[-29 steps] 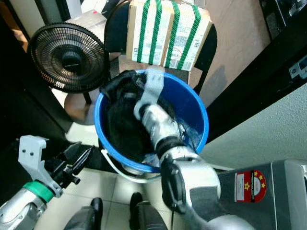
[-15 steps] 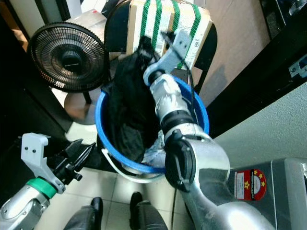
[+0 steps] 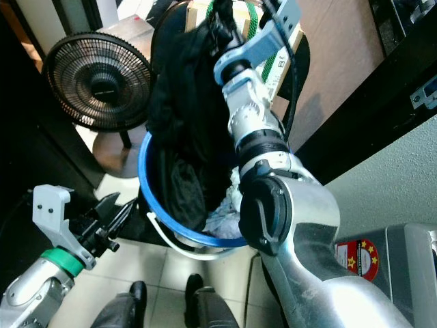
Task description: Clothes washing
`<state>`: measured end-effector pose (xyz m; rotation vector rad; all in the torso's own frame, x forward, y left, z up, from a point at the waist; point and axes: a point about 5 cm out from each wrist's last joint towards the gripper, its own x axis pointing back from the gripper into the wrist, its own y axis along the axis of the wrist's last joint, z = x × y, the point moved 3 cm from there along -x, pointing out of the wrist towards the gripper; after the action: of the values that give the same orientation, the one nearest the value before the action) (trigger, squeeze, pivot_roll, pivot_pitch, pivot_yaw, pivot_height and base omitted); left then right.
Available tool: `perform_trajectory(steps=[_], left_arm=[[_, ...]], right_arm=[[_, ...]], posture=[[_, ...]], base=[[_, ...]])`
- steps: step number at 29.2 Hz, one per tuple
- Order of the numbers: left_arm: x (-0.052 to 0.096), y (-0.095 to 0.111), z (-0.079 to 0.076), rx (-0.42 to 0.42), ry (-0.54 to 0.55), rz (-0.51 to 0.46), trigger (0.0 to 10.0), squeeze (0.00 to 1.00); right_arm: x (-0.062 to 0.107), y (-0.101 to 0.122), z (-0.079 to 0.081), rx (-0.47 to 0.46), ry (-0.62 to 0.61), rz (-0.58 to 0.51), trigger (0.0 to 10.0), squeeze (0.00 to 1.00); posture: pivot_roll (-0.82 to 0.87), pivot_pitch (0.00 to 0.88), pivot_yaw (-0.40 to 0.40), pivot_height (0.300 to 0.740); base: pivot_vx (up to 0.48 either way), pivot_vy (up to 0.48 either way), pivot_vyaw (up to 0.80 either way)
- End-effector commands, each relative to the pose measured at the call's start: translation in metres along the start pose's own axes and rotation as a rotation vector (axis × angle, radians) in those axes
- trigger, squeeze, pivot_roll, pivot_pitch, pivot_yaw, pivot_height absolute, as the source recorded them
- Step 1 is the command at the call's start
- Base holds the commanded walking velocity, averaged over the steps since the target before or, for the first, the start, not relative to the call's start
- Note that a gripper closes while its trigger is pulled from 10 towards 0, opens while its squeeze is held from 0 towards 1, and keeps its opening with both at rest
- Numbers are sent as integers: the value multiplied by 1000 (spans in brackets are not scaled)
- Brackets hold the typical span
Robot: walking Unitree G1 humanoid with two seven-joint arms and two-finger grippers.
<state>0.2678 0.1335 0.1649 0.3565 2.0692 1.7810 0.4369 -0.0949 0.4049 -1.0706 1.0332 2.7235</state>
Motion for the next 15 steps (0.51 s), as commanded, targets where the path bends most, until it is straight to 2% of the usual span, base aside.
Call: perform_trajectory(steps=[1,2,3,6,7,11,15], left_arm=[[4,-8,2,11,7,27,10000,0],[3,-8,2,10,8,24,10000,0],[3,-8,2,10,8,24,10000,0],[2,-7,5,4,9,16,10000,0],[2,-7,5,4,9,16,10000,0],[-3,-2,10,-7,15,-7,10000,0],[-5,1,13,-13,17,-17,10000,0]], right_arm=[[-10,30,16,-29,57,-102,0,0],[-13,41,21,-47,77,-133,0,0],[-13,41,21,-47,77,-133,0,0],[-20,74,40,-80,160,-215,0,0],[-20,74,40,-80,160,-215,0,0],[-23,110,58,-120,238,-314,0,0],[-23,124,63,-139,263,-354,0,0]], posture=[[93,251,-37,740],[93,251,-37,740],[93,251,-37,740],[96,220,-33,740],[96,220,-33,740],[102,176,-23,740],[104,159,-18,740]], base=[[0,0,0],[0,0,0],[0,0,0],[0,0,0],[0,0,0],[0,0,0],[0,0,0]])
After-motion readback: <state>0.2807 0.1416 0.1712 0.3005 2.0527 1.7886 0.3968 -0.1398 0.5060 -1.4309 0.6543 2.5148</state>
